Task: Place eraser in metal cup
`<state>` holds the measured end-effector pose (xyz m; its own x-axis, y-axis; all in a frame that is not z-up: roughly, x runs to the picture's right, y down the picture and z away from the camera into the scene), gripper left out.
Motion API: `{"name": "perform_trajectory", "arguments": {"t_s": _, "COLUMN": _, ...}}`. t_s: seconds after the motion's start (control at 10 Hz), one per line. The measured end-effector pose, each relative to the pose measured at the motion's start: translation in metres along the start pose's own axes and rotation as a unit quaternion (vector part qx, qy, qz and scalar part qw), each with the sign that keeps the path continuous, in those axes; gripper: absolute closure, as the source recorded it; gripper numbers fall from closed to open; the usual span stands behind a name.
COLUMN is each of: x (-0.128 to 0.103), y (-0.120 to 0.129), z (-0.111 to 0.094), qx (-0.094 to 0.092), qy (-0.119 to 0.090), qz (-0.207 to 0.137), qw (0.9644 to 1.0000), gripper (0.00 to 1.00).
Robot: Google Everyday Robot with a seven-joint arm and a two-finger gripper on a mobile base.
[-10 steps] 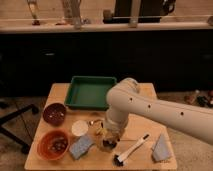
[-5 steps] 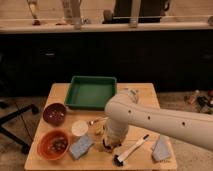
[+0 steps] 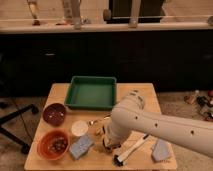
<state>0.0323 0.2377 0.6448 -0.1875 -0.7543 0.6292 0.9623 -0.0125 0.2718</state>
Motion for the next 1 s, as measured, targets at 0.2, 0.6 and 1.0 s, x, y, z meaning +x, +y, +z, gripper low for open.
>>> {"name": "perform_trajectory", "arguments": {"t_s": 0.2, "x": 0.0, "y": -0.004, "z": 0.002, "qx": 0.015, "qy": 0.0, "qz": -0.006, "qw": 0.9999, "gripper": 0.98}}
{"name": "perform_trajectory", "arguments": {"t_s": 0.6, "x": -0.005, "y": -0.009, "z": 0.007, "qx": 0.024, "qy": -0.005, "qz": -0.018, "qw": 0.9995, "gripper": 0.98}}
{"name": "perform_trajectory", "arguments": {"t_s": 1.0, "x": -0.009, "y": -0.005, "z": 0.012, "qx": 0.027, "qy": -0.011, "qz": -0.021, "qw": 0.9993, "gripper": 0.98}}
